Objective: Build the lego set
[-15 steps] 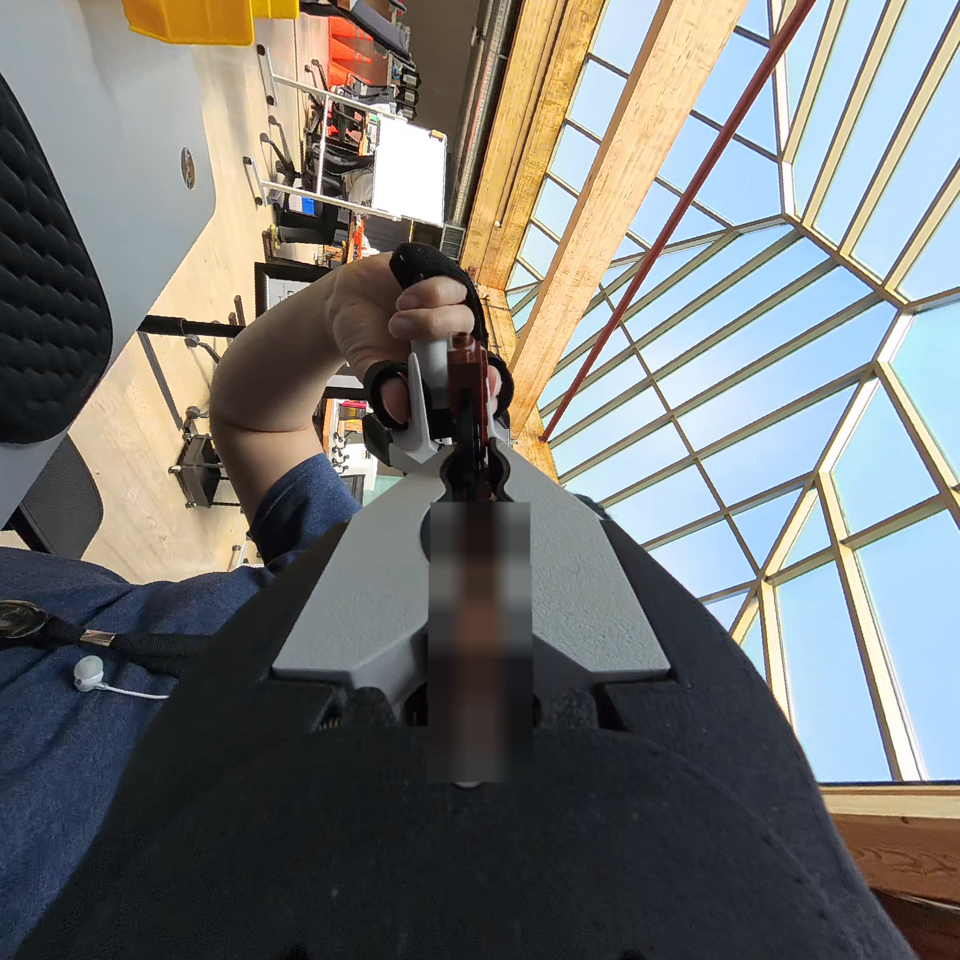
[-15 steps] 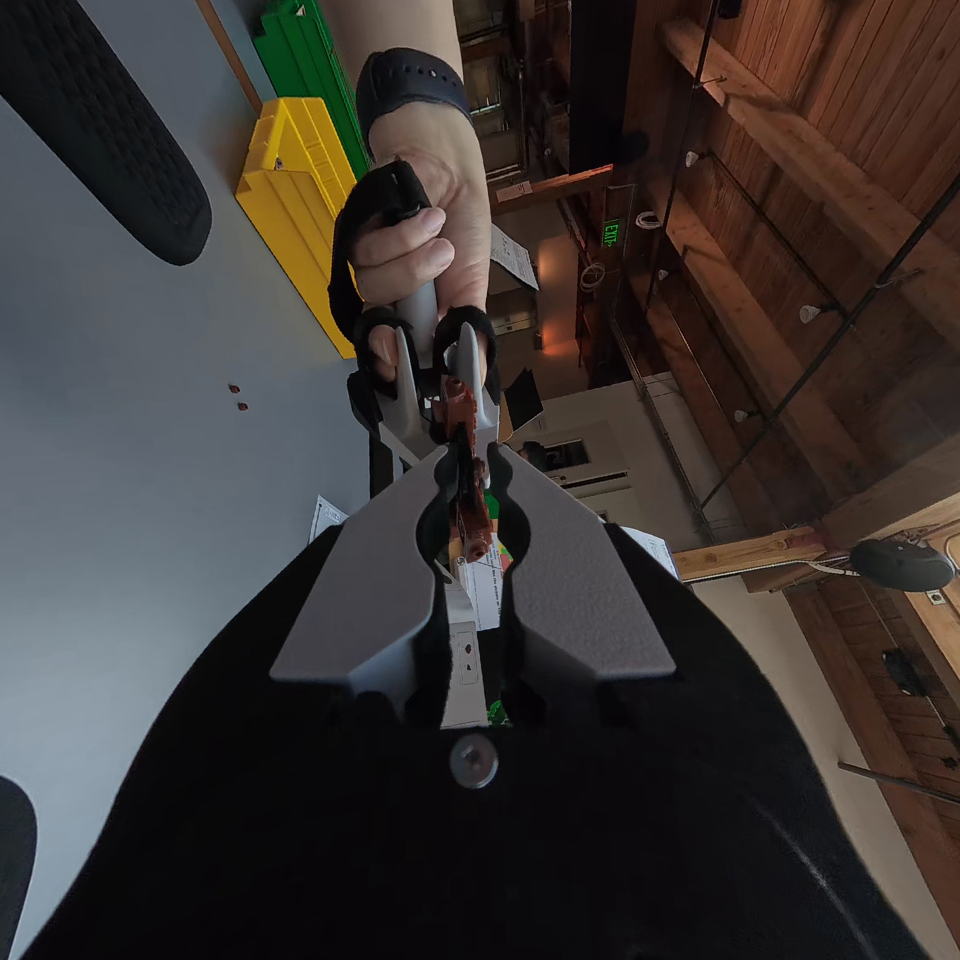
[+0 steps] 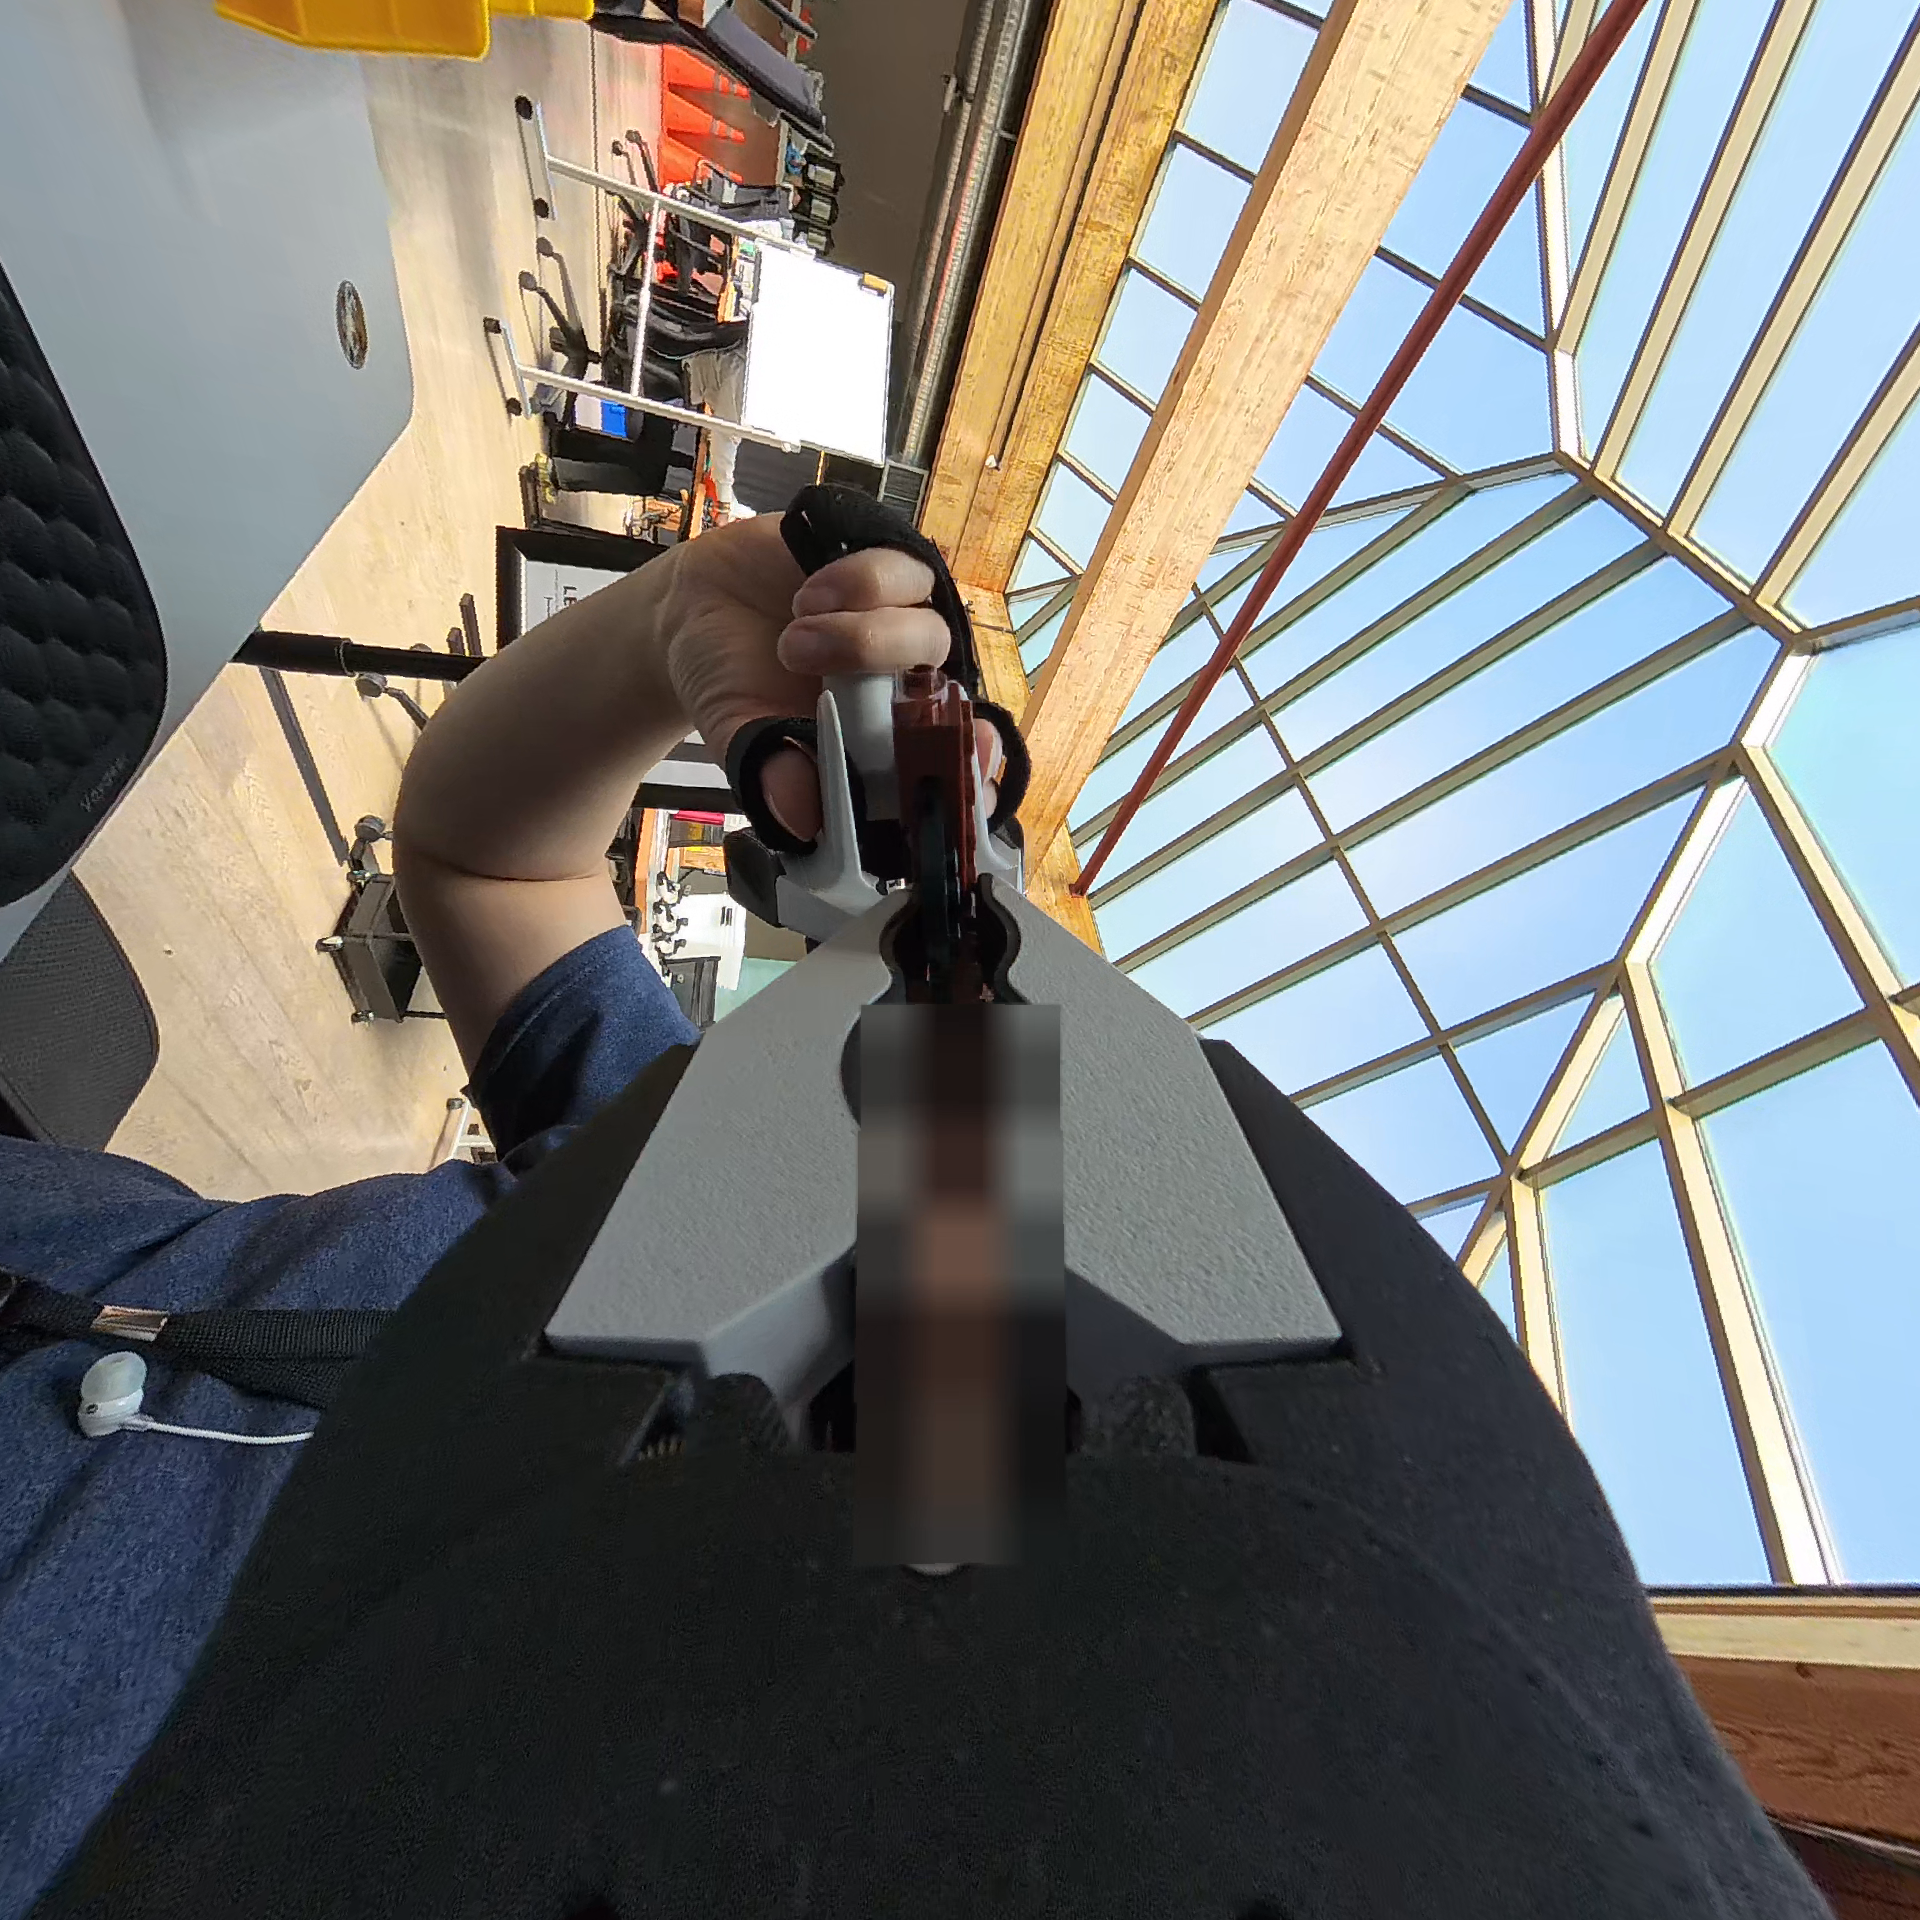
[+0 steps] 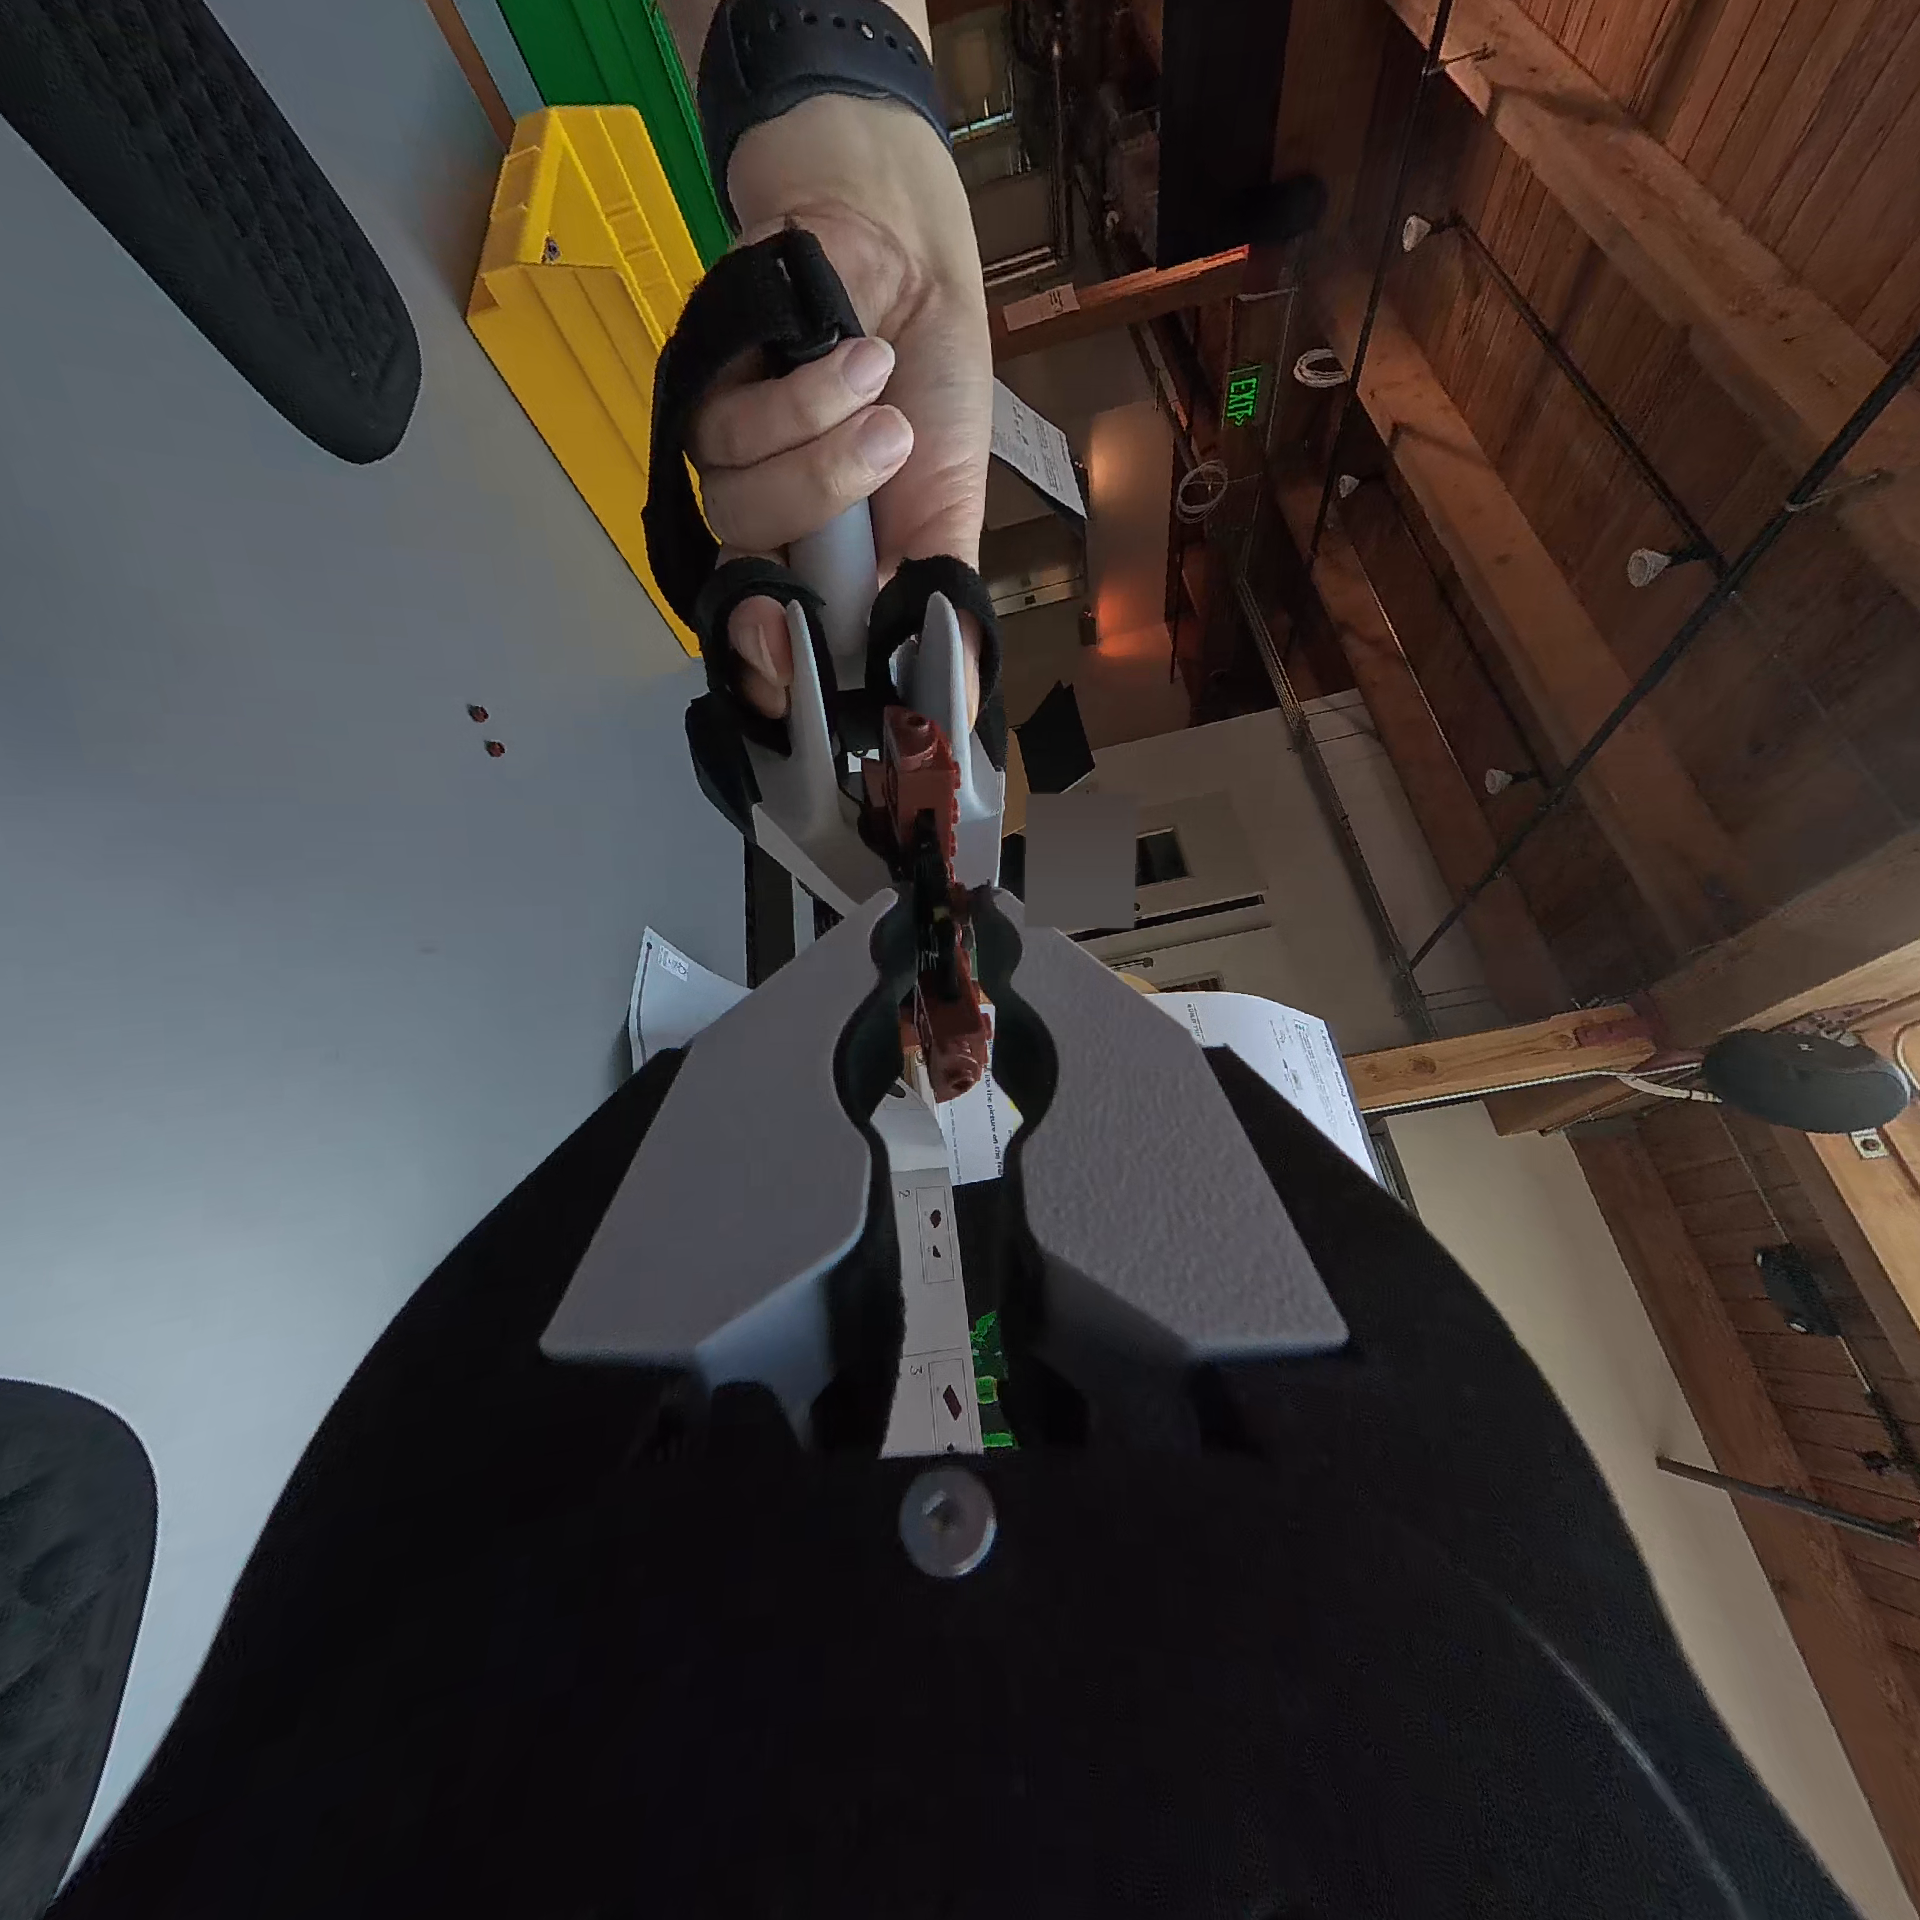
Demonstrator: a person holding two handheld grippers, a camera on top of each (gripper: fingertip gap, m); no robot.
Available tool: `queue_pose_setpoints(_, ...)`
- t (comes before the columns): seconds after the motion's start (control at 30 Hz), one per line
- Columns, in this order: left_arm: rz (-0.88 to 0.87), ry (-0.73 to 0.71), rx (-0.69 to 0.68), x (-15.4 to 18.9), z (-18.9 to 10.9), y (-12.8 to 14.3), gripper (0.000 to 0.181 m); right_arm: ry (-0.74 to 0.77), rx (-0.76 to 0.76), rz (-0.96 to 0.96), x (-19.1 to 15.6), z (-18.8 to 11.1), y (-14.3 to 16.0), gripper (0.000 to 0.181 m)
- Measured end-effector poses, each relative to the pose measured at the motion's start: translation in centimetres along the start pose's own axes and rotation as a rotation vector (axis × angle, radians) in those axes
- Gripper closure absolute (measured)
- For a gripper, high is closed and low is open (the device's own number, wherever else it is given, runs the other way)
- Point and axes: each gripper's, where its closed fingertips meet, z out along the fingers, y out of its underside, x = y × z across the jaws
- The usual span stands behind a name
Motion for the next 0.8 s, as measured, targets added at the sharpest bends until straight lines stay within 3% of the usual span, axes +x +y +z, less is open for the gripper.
queue_pose_setpoints(0.53,0.012,-0.026,0.015,-0.49,-0.45,-0.68,0.175,-0.032,-0.064,-0.006,-0.81,0.34,0.68,0.176)
queue_pose_setpoints(0.8,-0.003,0.012,0.018,-0.32,-0.38,-0.81,0.176,0.029,-0.034,-0.04,-0.44,0.33,0.63,0.172)
